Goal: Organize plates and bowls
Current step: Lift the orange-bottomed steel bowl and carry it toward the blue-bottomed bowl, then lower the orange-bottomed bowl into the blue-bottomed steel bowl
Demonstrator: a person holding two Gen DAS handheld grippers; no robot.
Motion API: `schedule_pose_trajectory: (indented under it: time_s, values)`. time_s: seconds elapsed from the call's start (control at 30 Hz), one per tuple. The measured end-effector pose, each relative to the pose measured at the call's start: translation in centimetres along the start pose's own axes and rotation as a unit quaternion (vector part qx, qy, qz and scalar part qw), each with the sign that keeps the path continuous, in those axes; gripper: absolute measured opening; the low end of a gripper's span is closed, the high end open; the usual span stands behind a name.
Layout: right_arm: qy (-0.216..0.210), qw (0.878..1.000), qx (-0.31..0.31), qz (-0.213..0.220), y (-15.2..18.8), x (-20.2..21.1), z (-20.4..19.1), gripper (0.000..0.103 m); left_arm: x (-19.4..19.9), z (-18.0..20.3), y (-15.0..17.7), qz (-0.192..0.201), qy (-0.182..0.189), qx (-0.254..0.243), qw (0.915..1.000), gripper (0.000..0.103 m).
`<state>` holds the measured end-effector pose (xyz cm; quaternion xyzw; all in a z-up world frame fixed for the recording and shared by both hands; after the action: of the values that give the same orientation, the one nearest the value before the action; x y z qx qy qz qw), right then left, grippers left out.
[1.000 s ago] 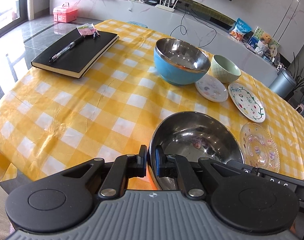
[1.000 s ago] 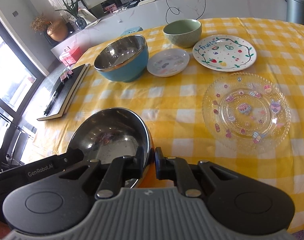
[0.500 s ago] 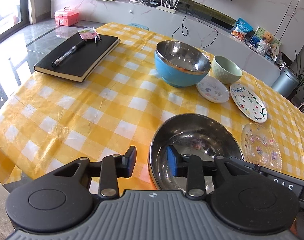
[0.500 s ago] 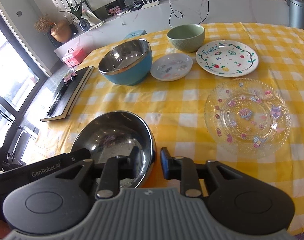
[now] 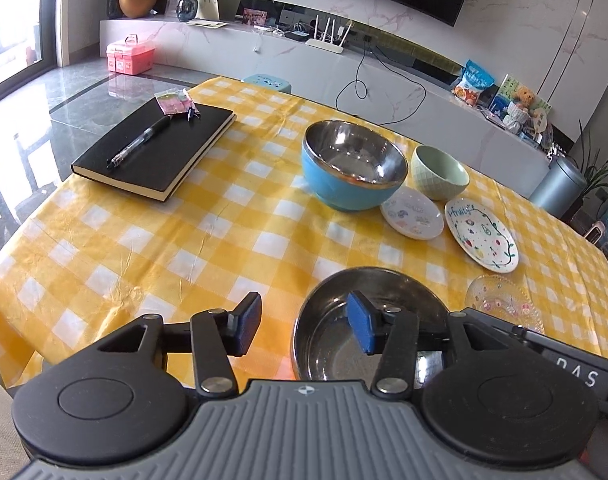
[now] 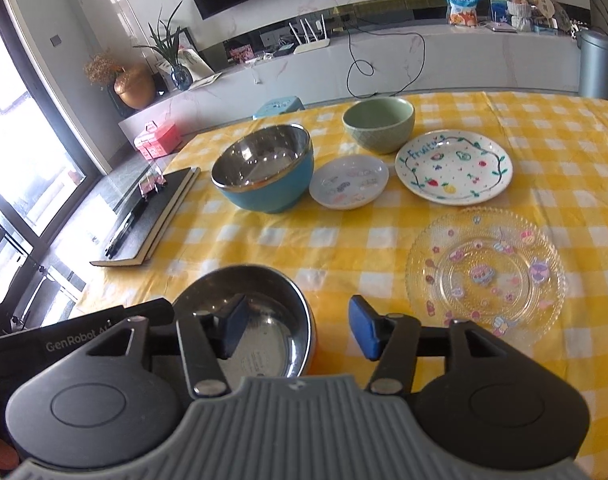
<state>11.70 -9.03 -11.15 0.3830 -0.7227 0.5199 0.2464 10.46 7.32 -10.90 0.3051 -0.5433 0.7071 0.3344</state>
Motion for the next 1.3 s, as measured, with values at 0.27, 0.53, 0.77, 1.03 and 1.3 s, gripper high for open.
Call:
schedule_pose_trajectory:
  time_s: [0.27, 0.53, 0.77, 1.03, 1.3]
  values:
    - [0.027, 1.000, -0.011, 0.009, -2.8, -0.1, 0.8, 0.062, 0.4, 0.6, -3.5, 0.013, -0.004, -0.025, 0.9996, 0.057]
    - [0.025, 1.000, 0.002, 0.002, -6.8, -1.6, 0.5, 0.061, -1.4, 1.4, -7.4, -0.003, 0.006, -0.040, 0.9992, 0.057]
    - [0.030, 1.000, 0.001, -0.009, -10.8, -4.3, 0.5, 0.054, -4.1, 1.7, -10.9, -0.013, 0.005, -0.045, 0.9989, 0.057]
    - [0.033, 0.998, -0.021, -0.040, -14.5, -9.0, 0.3, 0.046, -8.8, 1.6, -13.8, -0.052, -0.002, -0.042, 0.9978, 0.054]
    - [0.040, 0.994, -0.045, -0.093, -16.1, -14.9, 0.2, 0.038, -13.1, 0.9, -15.1, -0.095, -0.008, -0.032, 0.9949, 0.042]
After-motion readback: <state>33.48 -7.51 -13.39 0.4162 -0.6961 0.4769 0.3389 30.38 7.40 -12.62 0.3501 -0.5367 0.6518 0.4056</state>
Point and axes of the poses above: each gripper's, at about its wrist camera, not at the fingertips, and x roughly against the way its jaws point, z to its right, y to its underside, the point moved 7 cm from there along -x, roughly the way its jaws point, and after that the axes turned 6 degrees about -z, right-handed, at the moved point
